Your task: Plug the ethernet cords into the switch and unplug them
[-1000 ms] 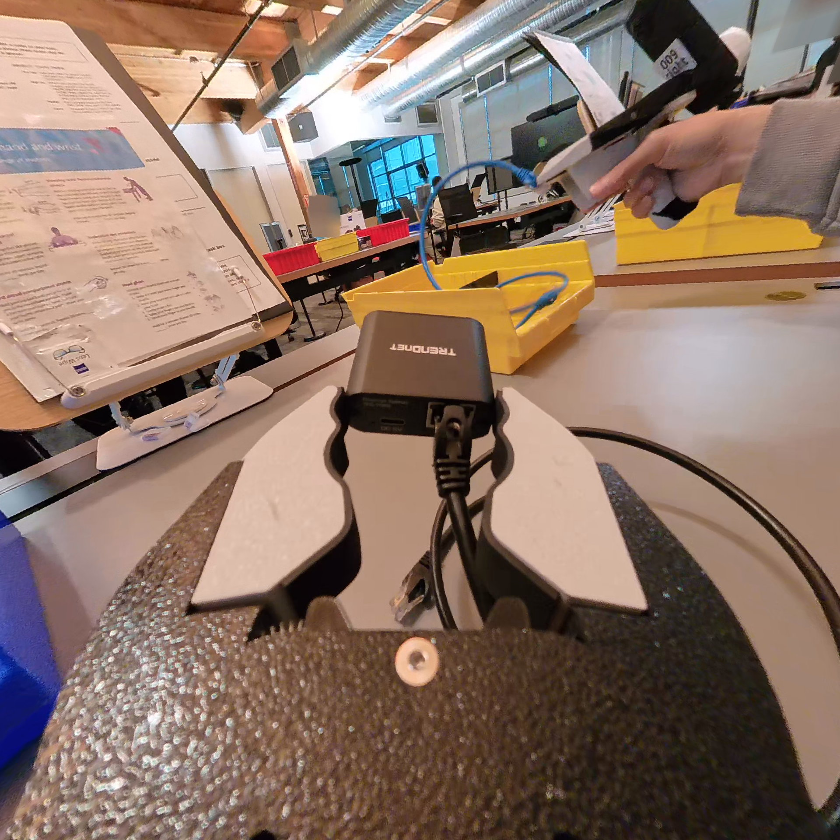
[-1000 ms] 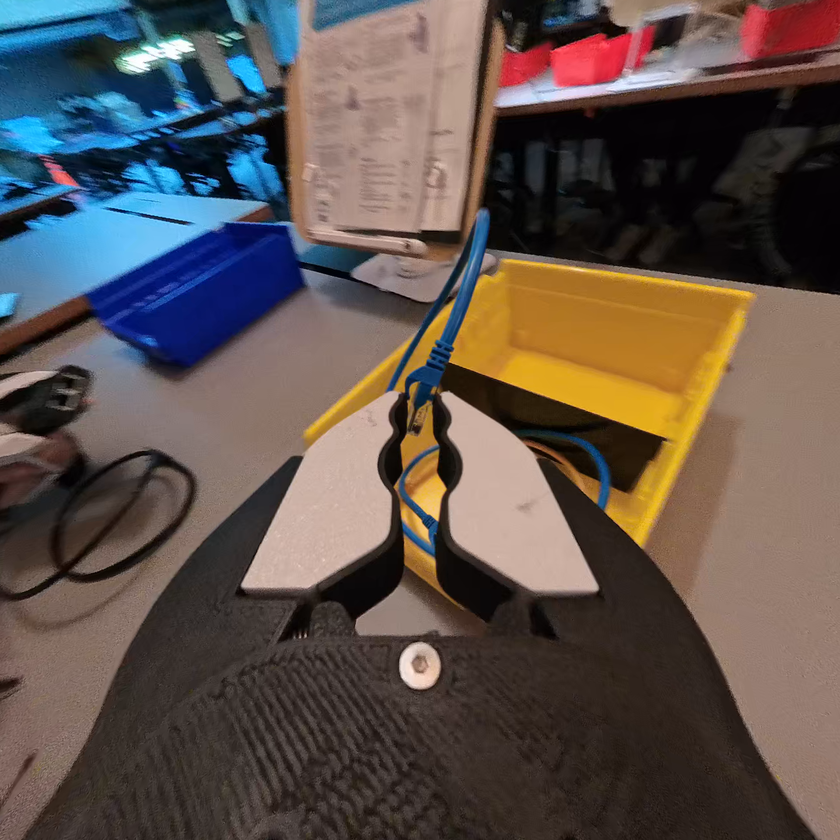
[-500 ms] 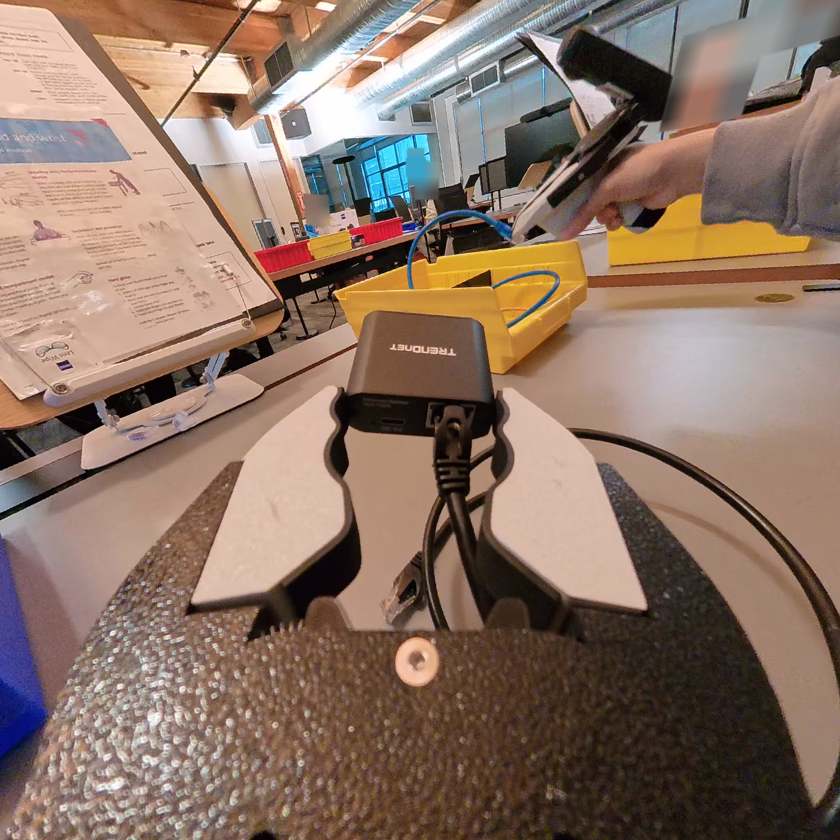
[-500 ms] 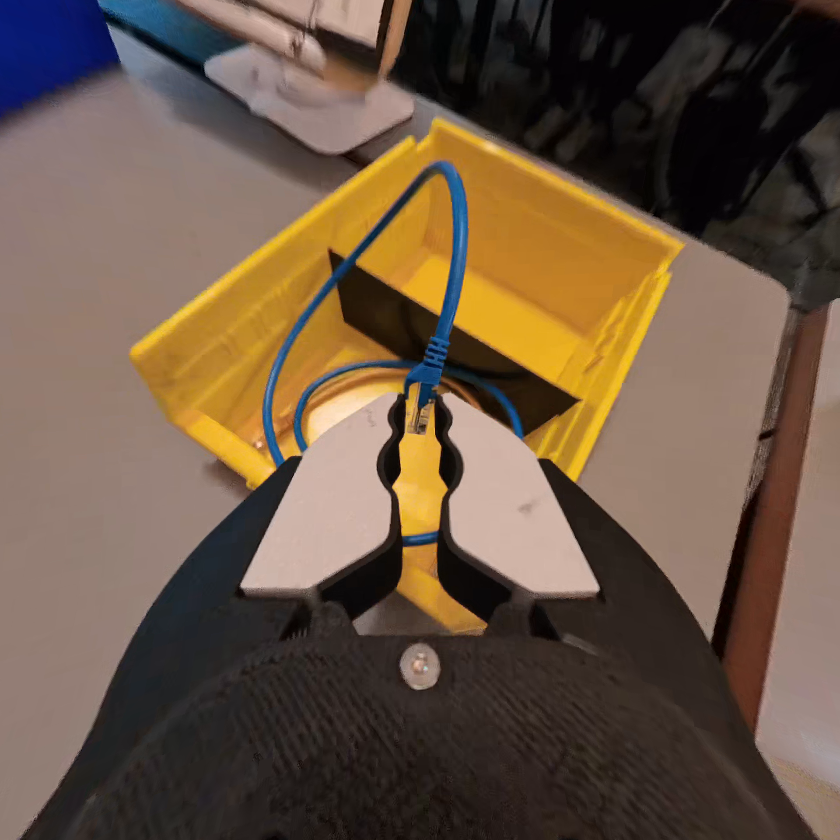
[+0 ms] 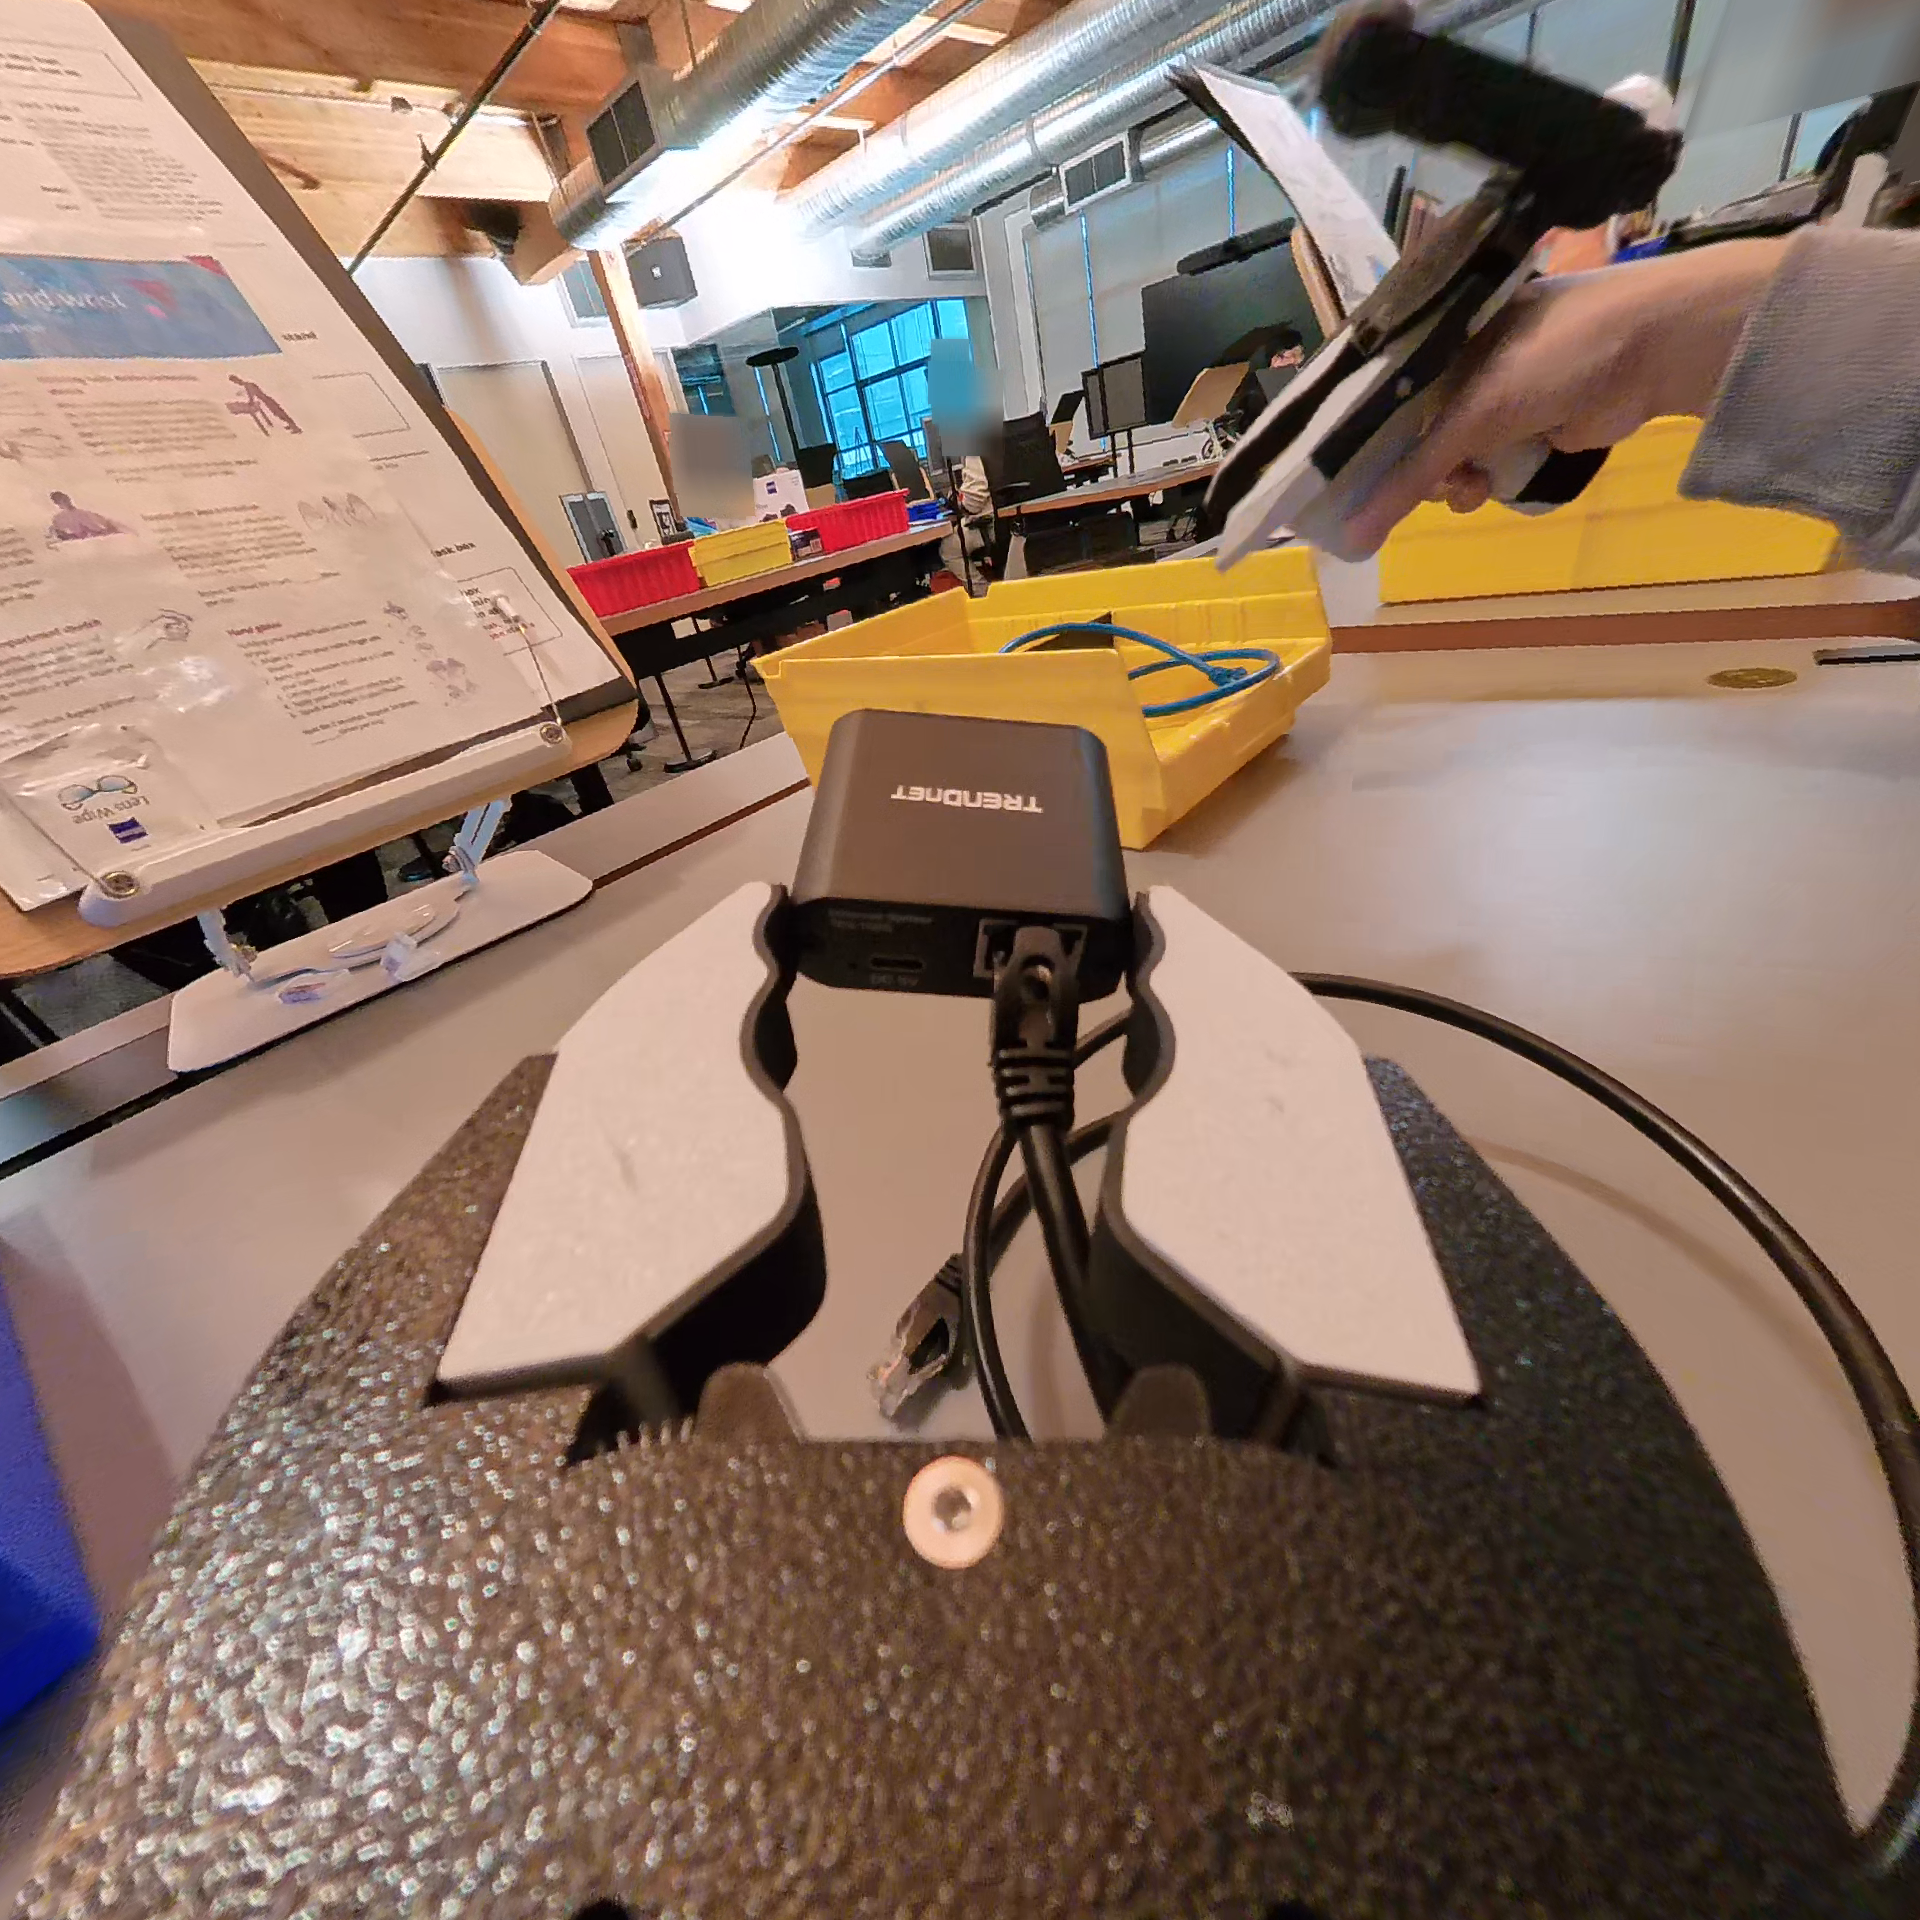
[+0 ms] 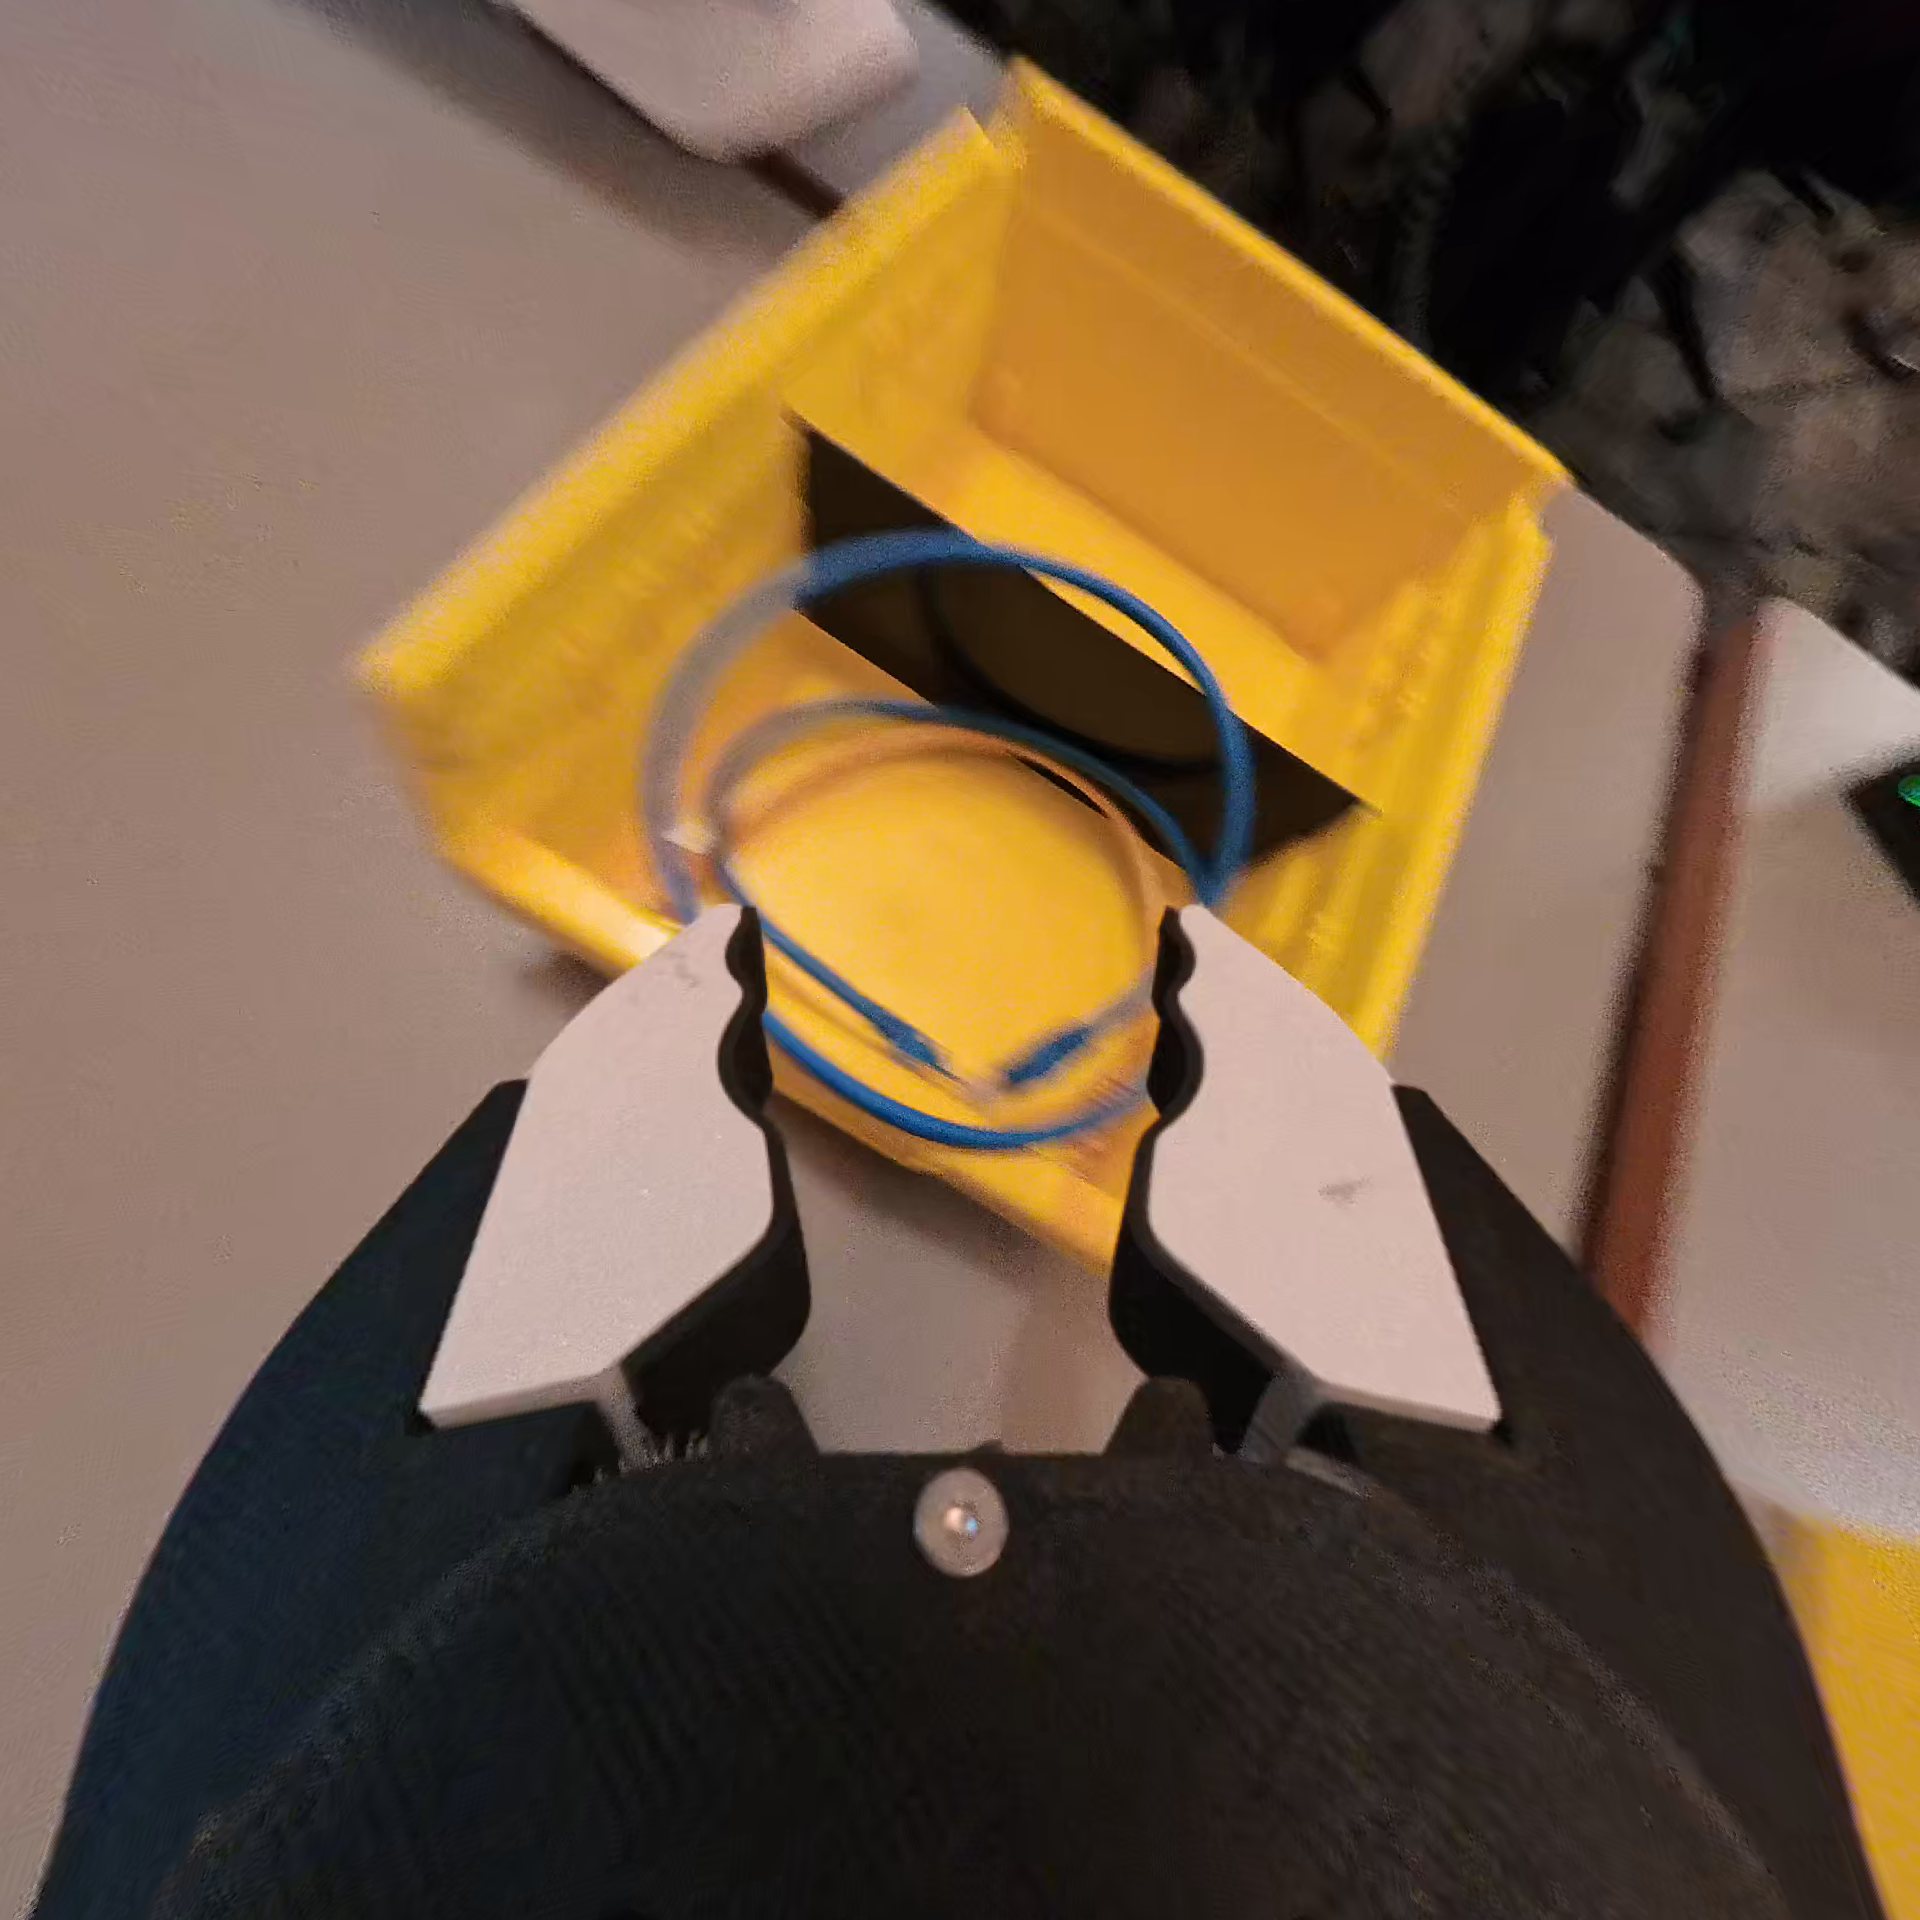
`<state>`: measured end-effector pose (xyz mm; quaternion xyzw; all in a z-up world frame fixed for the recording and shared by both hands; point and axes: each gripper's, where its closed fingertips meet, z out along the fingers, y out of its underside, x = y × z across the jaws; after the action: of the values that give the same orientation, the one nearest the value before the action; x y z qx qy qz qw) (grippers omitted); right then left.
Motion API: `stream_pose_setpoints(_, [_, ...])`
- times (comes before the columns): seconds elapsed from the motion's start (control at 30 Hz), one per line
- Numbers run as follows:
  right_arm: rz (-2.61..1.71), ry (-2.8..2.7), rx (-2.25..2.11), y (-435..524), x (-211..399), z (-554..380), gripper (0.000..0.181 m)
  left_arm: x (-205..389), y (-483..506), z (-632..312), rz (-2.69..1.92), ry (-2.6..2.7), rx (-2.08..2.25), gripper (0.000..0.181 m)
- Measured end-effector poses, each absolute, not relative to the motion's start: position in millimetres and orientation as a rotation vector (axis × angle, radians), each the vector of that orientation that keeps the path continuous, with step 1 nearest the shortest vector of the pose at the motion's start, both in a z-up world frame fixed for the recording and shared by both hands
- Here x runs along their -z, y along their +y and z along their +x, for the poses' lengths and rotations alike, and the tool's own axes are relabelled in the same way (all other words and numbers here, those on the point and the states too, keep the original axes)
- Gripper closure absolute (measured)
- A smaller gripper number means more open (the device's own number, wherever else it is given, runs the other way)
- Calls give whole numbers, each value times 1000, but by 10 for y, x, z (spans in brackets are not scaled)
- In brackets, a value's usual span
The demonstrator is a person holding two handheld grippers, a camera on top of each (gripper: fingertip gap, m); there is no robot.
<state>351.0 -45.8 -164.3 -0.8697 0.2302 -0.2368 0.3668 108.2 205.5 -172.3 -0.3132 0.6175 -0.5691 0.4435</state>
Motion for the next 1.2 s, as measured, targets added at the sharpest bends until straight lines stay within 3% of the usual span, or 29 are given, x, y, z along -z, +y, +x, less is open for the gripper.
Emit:
stream_pose_setpoints(0.03, [-2145, 543, 511, -258, 1545, 3308, 108, 1725, 2049, 1080, -771, 1542, 1413, 121])
stream_pose_setpoints(0.17, [-1854, 335, 96, 571, 1343, 2270, 103, 1745, 2036, 1077, -781, 1613, 1410, 121])
stream_pose_setpoints(0.33, [-1481, 418, -445, 1489, 1309, 1343, 116, 1626, 2116, 1120, -859, 1586, 1340, 121])
stream_pose_setpoints(0.4, [-1478, 447, -653, 1735, 1384, 1110, 126, 1579, 2035, 1092, -776, 1602, 1293, 121])
stream_pose_setpoints(0.5, [-1454, 494, -765, 1928, 1472, 982, 127, 1569, 1924, 1084, -702, 1619, 1201, 120])
stream_pose_setpoints(0.63, [-1319, 546, -881, 1950, 1470, 935, 156, 1564, 1847, 1097, -664, 1584, 1148, 120])
stream_pose_setpoints(0.87, [-1534, 298, -782, 1713, 1432, 958, 156, 1531, 1709, 880, -591, 1812, 1363, 111])
stream_pose_setpoints(1.03, [-1893, -74, -479, 1551, 1513, 755, 157, 1152, 1729, 629, -788, 1955, 1696, 132])
stream_pose_setpoints(1.2, [-2025, -266, -292, 1638, 1605, 539, 157, 1305, 1643, 538, -806, 2140, 1595, 142])
